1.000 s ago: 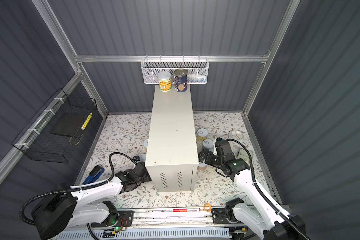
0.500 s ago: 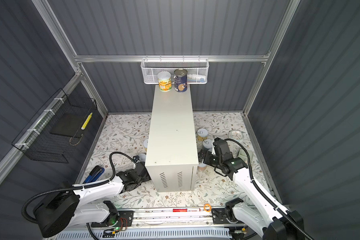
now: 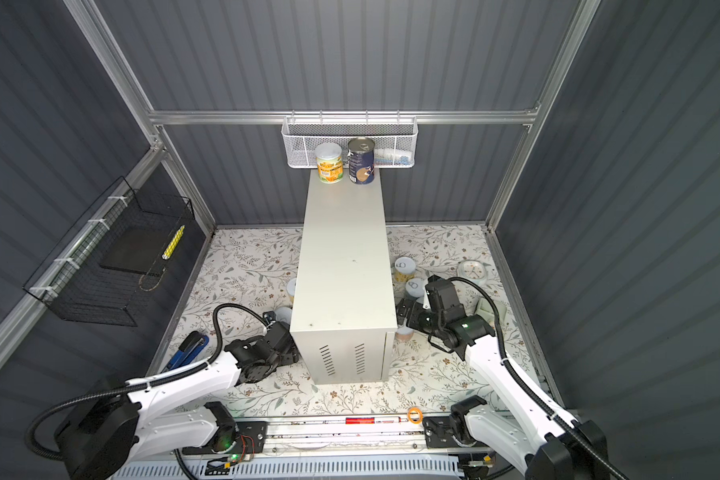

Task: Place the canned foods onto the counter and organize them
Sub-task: 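Lift the pale blue can with the left gripper up to the cabinet top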

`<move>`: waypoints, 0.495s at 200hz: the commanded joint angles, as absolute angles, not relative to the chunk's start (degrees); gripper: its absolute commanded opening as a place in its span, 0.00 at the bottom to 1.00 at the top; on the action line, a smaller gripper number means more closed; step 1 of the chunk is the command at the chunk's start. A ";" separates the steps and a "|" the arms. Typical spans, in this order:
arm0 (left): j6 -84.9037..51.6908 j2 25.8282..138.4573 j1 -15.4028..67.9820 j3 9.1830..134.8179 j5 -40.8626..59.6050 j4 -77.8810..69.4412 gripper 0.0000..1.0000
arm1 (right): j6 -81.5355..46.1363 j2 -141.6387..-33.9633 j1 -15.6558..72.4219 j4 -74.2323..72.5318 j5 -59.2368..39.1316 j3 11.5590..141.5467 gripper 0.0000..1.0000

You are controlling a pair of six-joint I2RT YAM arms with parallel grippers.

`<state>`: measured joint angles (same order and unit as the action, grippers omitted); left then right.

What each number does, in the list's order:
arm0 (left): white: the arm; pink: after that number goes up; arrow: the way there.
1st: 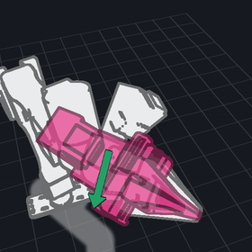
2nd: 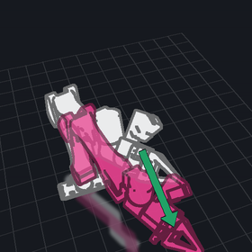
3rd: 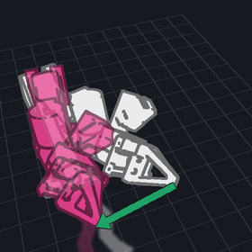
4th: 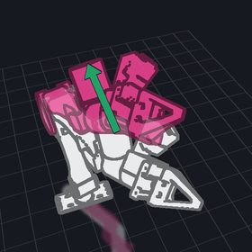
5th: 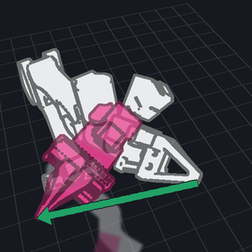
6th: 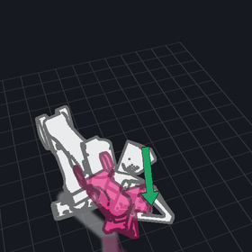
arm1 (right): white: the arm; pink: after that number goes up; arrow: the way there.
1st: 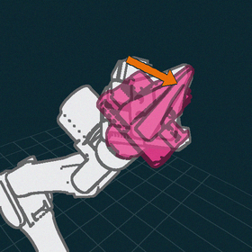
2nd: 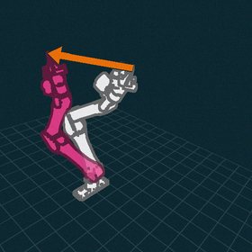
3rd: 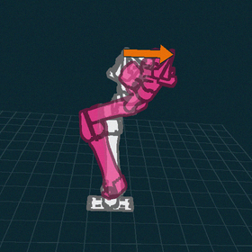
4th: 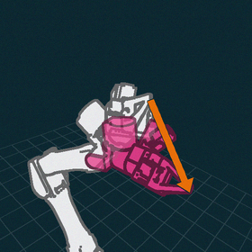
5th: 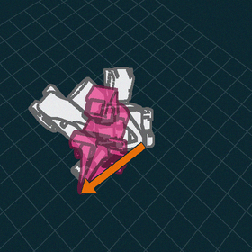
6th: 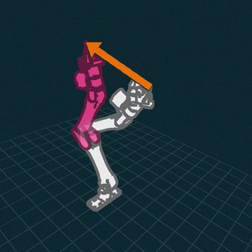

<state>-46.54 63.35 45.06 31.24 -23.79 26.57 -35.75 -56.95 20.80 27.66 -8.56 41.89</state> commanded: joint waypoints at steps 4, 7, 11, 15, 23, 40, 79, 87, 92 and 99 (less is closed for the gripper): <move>-42.43 57.46 44.95 40.01 -19.82 37.05 0.00 | -34.65 -55.75 21.17 28.50 -7.43 43.24 0.99; -42.19 57.17 44.91 41.16 -19.73 38.28 0.00 | -34.55 -55.65 21.16 28.59 -7.39 43.36 0.99; -41.86 57.05 44.90 42.67 -19.78 40.28 0.00 | -34.50 -55.56 21.18 28.69 -7.30 43.40 0.99; -41.44 57.09 44.86 44.20 -19.92 42.38 0.00 | -34.52 -55.50 21.11 28.74 -7.26 43.53 0.99; -40.80 57.70 44.87 47.84 -20.78 46.77 0.00 | -34.38 -55.30 21.11 28.89 -7.05 43.57 0.99; -39.02 60.15 44.33 55.07 -22.64 54.61 0.00 | -34.58 -54.93 21.09 28.70 -7.16 43.60 0.99; -31.78 64.54 38.46 68.41 -26.78 65.01 0.00 | -34.13 -55.24 21.09 28.01 -8.08 44.42 0.99; -29.54 65.09 35.28 70.70 -26.42 66.08 0.00 | -33.80 -55.28 21.09 28.35 -7.93 44.77 0.99; -27.70 65.44 33.31 72.34 -26.28 66.74 0.00 | -33.59 -55.22 21.03 28.58 -7.75 45.03 0.99; -25.29 65.95 31.01 74.68 -26.50 67.06 0.00 | -33.32 -55.04 20.98 28.78 -7.56 45.25 0.99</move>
